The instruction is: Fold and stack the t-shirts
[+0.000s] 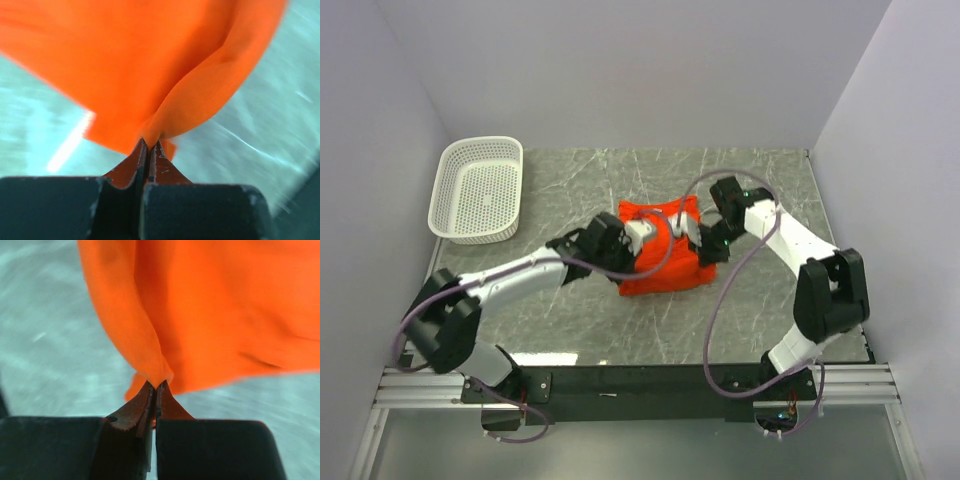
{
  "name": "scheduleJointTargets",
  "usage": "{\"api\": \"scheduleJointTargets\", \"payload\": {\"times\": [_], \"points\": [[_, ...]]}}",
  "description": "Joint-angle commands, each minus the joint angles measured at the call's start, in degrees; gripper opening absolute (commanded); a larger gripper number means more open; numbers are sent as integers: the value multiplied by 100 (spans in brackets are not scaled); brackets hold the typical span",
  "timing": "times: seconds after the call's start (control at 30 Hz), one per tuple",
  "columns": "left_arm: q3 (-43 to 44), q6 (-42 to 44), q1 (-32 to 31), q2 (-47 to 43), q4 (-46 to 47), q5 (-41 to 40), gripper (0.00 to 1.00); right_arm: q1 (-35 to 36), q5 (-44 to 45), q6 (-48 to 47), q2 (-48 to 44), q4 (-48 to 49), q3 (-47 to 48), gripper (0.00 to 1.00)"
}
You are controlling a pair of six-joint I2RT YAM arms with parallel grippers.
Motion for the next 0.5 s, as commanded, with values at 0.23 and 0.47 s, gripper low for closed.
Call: {"api": "scheduleJointTargets", "payload": {"times": [0.23,0.47], "points": [[2519,1075,1521,2169,182,-336,0,-196,957,2949,2570,1071,3584,0],[3373,1163,1671,2980,735,-494,0,-257,1643,3687,2933,2062,3762,0]]}}
